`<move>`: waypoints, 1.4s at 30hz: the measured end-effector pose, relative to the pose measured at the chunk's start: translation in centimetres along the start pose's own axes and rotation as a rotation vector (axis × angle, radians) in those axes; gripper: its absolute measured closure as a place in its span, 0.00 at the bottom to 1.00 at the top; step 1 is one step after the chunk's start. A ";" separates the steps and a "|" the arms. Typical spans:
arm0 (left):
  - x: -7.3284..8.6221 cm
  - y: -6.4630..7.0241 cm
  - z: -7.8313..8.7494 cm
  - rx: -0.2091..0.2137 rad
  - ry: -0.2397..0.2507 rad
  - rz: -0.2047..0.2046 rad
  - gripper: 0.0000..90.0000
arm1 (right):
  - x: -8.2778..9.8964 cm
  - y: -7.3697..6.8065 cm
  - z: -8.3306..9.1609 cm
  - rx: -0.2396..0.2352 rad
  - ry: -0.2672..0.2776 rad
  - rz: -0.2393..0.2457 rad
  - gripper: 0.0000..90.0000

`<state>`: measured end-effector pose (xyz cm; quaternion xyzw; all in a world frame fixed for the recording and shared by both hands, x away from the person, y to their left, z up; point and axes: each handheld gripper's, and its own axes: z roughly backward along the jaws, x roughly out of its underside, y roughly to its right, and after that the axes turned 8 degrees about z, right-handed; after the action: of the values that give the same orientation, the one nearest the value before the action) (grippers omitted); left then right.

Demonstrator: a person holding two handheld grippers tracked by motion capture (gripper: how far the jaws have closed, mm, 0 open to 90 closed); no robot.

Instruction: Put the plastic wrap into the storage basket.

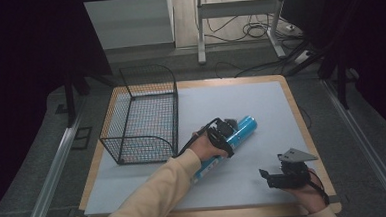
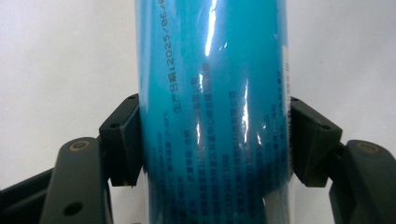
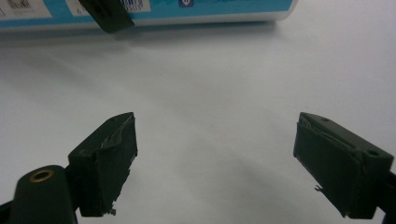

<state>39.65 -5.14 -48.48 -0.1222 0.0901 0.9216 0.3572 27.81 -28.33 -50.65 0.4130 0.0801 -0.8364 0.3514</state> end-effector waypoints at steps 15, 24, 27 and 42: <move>0.1 0.2 2.8 0.011 0.061 -0.033 0.35 | 0.0 0.1 0.1 0.006 0.006 -0.005 0.16; 0.5 -0.5 4.0 0.014 0.089 -0.029 0.35 | 0.0 0.2 0.1 0.013 0.004 -0.004 0.16; 0.6 -0.8 4.5 0.010 0.095 -0.027 0.35 | 0.0 0.2 0.1 0.016 0.005 -0.003 0.16; 0.9 -1.6 7.5 0.013 0.162 -0.013 0.35 | 0.2 0.4 0.0 0.029 -0.004 0.000 0.16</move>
<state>38.90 -1.52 -41.67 -0.1944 0.1239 0.9057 0.3558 27.96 -28.72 -50.69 0.4164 0.0671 -0.8384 0.3454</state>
